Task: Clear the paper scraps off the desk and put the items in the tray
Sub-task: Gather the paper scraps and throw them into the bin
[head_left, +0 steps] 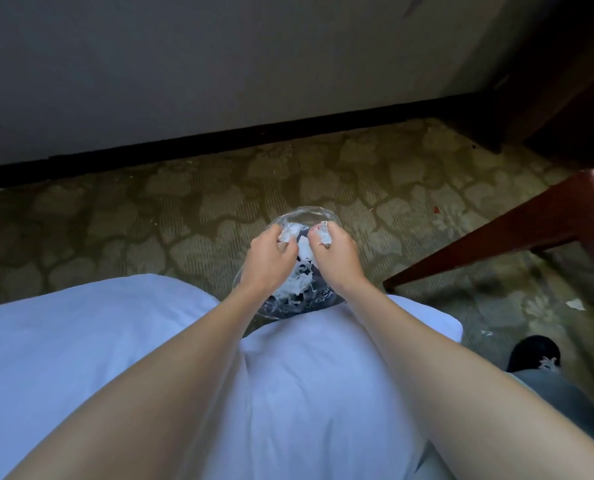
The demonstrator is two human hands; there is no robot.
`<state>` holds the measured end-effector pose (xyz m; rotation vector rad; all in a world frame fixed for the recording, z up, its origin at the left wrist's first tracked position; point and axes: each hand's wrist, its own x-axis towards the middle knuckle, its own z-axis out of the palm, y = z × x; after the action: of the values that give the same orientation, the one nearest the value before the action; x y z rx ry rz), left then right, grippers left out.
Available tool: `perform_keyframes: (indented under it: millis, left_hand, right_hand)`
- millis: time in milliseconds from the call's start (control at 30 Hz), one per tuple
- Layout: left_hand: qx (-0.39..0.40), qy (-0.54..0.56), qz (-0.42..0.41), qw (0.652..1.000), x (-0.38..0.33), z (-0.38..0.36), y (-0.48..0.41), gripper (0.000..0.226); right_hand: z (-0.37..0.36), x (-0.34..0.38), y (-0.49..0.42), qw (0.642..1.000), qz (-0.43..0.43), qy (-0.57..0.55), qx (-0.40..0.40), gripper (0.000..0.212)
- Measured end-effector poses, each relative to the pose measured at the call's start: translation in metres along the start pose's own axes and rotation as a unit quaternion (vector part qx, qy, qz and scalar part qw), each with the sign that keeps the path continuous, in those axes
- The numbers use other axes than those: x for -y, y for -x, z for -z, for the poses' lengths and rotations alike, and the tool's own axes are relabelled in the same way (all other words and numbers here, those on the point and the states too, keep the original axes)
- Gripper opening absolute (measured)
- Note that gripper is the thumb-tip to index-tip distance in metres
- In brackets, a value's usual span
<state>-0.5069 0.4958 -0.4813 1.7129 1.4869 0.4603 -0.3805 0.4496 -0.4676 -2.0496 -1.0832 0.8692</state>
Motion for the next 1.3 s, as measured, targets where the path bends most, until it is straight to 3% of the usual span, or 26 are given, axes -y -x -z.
perform_keyframes:
  millis: [167,233,367,500,1300]
  left_hand:
    - [-0.004,-0.002,0.007,1.0,0.007,-0.007,-0.013,0.023]
    - [0.003,0.004,0.018,1.0,0.009,-0.01,-0.017,0.018]
    - [0.017,0.008,0.026,0.999,0.009,-0.012,-0.018,0.022]
    - [0.023,0.003,0.021,1.0,0.01,-0.016,-0.016,0.035]
    - [0.051,-0.04,-0.099,0.993,-0.05,0.02,0.017,0.031]
  right_hand:
    - [-0.01,-0.001,-0.013,0.993,-0.073,-0.089,0.019,0.027]
    - [-0.013,-0.004,-0.015,0.989,-0.089,-0.116,0.019,0.014]
    - [-0.014,-0.007,-0.013,0.978,-0.105,-0.181,0.017,0.023]
    - [-0.011,-0.011,-0.011,0.978,-0.112,-0.177,0.019,0.025]
    - [0.058,0.025,0.031,0.992,-0.047,-0.118,0.019,0.028]
